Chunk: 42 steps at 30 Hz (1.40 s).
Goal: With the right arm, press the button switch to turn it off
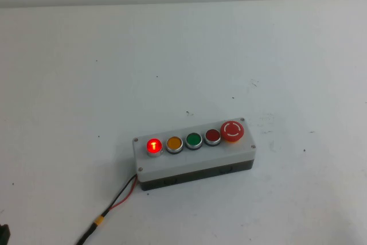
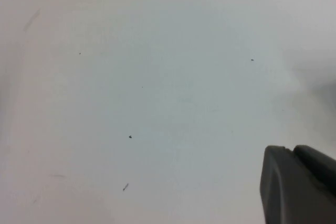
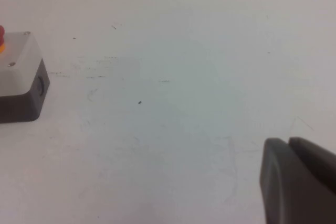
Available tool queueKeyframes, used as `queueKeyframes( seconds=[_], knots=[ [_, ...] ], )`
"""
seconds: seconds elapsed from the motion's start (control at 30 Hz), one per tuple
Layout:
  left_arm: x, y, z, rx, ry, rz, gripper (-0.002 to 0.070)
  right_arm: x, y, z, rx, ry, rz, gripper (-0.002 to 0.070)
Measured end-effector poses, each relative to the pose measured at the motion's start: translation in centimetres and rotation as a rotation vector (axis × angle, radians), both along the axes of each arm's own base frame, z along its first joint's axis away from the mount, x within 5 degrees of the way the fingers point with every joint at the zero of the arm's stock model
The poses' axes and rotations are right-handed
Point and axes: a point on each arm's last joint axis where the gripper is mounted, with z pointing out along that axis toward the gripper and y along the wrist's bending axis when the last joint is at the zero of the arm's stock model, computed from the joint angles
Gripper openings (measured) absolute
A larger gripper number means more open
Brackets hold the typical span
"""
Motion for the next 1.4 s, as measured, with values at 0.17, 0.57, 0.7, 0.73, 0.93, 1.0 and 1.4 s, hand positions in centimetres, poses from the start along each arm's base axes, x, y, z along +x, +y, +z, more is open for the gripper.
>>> queueKeyframes(
  seconds=[0.17, 0.57, 0.7, 0.73, 0.93, 1.0, 1.4],
  knots=[
    [0.0, 0.0, 0.0, 0.0, 0.0, 0.0, -0.0002, 0.0, 0.0, 0.0, 0.0, 0.0, 0.0, -0.0017],
    [0.0, 0.0, 0.0, 0.0, 0.0, 0.0, -0.0002, 0.0, 0.0, 0.0, 0.0, 0.0, 0.0, -0.0017],
    [0.0, 0.0, 0.0, 0.0, 0.0, 0.0, -0.0002, 0.0, 0.0, 0.0, 0.0, 0.0, 0.0, -0.0017],
    [0.0, 0.0, 0.0, 0.0, 0.0, 0.0, -0.0002, 0.0, 0.0, 0.0, 0.0, 0.0, 0.0, -0.0017],
    [0.0, 0.0, 0.0, 0.0, 0.0, 0.0, -0.0002, 0.0, 0.0, 0.0, 0.0, 0.0, 0.0, -0.0017],
    [0.0, 0.0, 0.0, 0.0, 0.0, 0.0, -0.0002, 0.0, 0.0, 0.0, 0.0, 0.0, 0.0, -0.0017],
    [0.0, 0.0, 0.0, 0.0, 0.0, 0.0, -0.0002, 0.06, 0.16, 0.35, 0.064, -0.03, 0.002, -0.0017]
  ],
)
